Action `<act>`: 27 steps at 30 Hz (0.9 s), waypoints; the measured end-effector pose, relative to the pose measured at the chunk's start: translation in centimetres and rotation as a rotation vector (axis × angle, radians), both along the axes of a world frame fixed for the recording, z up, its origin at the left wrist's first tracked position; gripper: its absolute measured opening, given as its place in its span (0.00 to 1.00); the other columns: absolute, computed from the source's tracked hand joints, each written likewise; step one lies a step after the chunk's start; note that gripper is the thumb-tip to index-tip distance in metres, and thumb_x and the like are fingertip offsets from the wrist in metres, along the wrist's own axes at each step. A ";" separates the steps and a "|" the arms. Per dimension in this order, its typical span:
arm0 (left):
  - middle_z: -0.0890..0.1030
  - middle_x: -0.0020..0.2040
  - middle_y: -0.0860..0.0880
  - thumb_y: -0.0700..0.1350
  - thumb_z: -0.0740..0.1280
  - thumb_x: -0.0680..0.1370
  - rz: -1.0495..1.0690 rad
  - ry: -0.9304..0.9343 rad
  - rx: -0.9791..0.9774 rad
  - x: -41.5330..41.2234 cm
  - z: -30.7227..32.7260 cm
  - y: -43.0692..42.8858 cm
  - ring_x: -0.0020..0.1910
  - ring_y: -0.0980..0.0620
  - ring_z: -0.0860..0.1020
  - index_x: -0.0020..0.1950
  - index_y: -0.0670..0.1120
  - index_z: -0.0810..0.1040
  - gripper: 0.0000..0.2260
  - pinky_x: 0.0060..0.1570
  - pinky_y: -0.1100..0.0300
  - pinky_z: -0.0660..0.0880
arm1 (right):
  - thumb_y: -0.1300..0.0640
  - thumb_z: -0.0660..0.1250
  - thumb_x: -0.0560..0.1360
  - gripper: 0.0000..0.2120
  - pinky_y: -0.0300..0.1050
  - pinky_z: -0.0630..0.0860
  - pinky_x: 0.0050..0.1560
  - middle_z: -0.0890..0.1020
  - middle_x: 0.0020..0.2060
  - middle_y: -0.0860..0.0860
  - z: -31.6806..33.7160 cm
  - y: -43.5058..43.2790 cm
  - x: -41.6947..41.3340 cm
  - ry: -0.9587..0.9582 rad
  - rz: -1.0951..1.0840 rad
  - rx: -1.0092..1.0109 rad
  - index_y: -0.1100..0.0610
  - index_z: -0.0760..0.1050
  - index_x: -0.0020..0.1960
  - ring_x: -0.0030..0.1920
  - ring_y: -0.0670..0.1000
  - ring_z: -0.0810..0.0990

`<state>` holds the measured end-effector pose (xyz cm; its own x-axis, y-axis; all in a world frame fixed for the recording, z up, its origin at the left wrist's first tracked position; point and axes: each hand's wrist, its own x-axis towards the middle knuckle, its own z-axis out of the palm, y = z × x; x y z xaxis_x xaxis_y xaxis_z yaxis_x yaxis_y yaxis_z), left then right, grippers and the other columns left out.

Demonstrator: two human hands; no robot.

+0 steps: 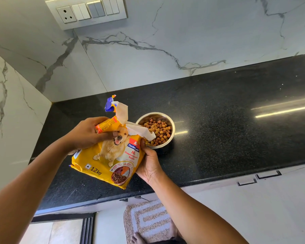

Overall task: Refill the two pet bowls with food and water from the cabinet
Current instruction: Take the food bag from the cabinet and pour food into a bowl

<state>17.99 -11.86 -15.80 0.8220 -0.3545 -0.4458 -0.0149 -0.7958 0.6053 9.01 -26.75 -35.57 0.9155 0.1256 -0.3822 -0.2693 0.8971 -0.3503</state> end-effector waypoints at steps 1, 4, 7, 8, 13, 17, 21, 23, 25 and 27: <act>0.82 0.58 0.52 0.60 0.72 0.65 -0.006 -0.004 0.001 0.1 0.1 -0.1 0.55 0.47 0.82 0.65 0.60 0.72 0.29 0.59 0.42 0.80 | 0.45 0.59 0.85 0.26 0.71 0.64 0.76 0.73 0.74 0.65 0.0 0.0 0.1 -0.006 -0.008 0.004 0.59 0.71 0.77 0.70 0.66 0.74; 0.82 0.59 0.51 0.60 0.72 0.65 -0.006 -0.006 0.001 0.4 0.5 -0.2 0.56 0.45 0.83 0.66 0.58 0.73 0.29 0.60 0.41 0.80 | 0.45 0.57 0.85 0.25 0.68 0.68 0.72 0.77 0.70 0.63 0.1 -0.1 0.2 -0.007 -0.017 0.030 0.58 0.73 0.76 0.67 0.64 0.78; 0.82 0.60 0.50 0.62 0.72 0.65 -0.006 -0.009 0.004 0.6 0.9 -0.5 0.56 0.44 0.83 0.68 0.57 0.73 0.32 0.60 0.40 0.80 | 0.44 0.57 0.85 0.26 0.70 0.64 0.75 0.76 0.71 0.64 0.2 -0.2 0.2 0.018 -0.024 0.012 0.58 0.72 0.77 0.69 0.65 0.76; 0.82 0.60 0.50 0.63 0.73 0.64 -0.009 -0.010 0.007 0.6 1.0 -0.6 0.56 0.44 0.83 0.68 0.57 0.73 0.33 0.60 0.40 0.79 | 0.44 0.58 0.85 0.27 0.71 0.62 0.76 0.74 0.73 0.65 0.2 -0.2 0.3 0.018 -0.020 0.010 0.59 0.71 0.77 0.70 0.66 0.74; 0.83 0.58 0.52 0.78 0.73 0.48 -0.008 -0.006 0.010 0.5 1.1 -0.7 0.55 0.46 0.84 0.67 0.59 0.73 0.50 0.59 0.41 0.80 | 0.43 0.59 0.84 0.28 0.73 0.59 0.77 0.69 0.76 0.66 0.1 -0.4 0.5 0.003 -0.005 0.025 0.59 0.70 0.78 0.74 0.68 0.69; 0.83 0.61 0.50 0.74 0.74 0.56 -0.004 0.015 0.002 0.2 1.0 -0.7 0.56 0.45 0.83 0.71 0.55 0.73 0.47 0.60 0.39 0.79 | 0.43 0.60 0.84 0.28 0.73 0.59 0.77 0.69 0.76 0.66 -0.3 -0.4 0.5 0.017 0.013 0.040 0.58 0.70 0.78 0.74 0.68 0.69; 0.83 0.59 0.53 0.80 0.71 0.46 -0.024 0.015 -0.003 0.3 0.7 -0.4 0.55 0.47 0.84 0.67 0.59 0.74 0.53 0.58 0.42 0.81 | 0.43 0.59 0.84 0.26 0.72 0.63 0.76 0.76 0.71 0.63 -0.4 -0.2 0.3 0.016 0.005 0.013 0.58 0.74 0.75 0.69 0.65 0.76; 0.83 0.57 0.54 0.80 0.71 0.44 -0.029 0.021 -0.029 0.2 0.6 -0.3 0.54 0.48 0.84 0.61 0.63 0.74 0.48 0.57 0.43 0.81 | 0.43 0.58 0.84 0.25 0.71 0.66 0.74 0.79 0.69 0.62 -0.3 0.0 0.2 0.020 0.004 0.001 0.57 0.76 0.73 0.67 0.64 0.78; 0.83 0.56 0.55 0.80 0.71 0.44 -0.022 0.025 -0.049 0.1 0.5 -0.3 0.53 0.49 0.84 0.57 0.66 0.74 0.44 0.56 0.45 0.82 | 0.43 0.58 0.84 0.24 0.69 0.70 0.72 0.80 0.67 0.62 -0.1 0.1 0.1 0.019 0.004 -0.007 0.56 0.78 0.72 0.65 0.63 0.80; 0.83 0.56 0.55 0.80 0.72 0.44 -0.018 0.027 -0.057 0.1 0.5 -0.2 0.53 0.50 0.84 0.57 0.66 0.74 0.43 0.55 0.46 0.82 | 0.44 0.57 0.85 0.24 0.66 0.76 0.67 0.82 0.66 0.61 0.1 0.1 0.1 -0.001 -0.003 0.009 0.56 0.79 0.70 0.63 0.62 0.82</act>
<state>18.13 -12.11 -15.33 0.8032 -0.3940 -0.4468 -0.0114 -0.7600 0.6498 9.07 -26.67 -35.52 0.9164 0.1261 -0.3799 -0.2661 0.9010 -0.3427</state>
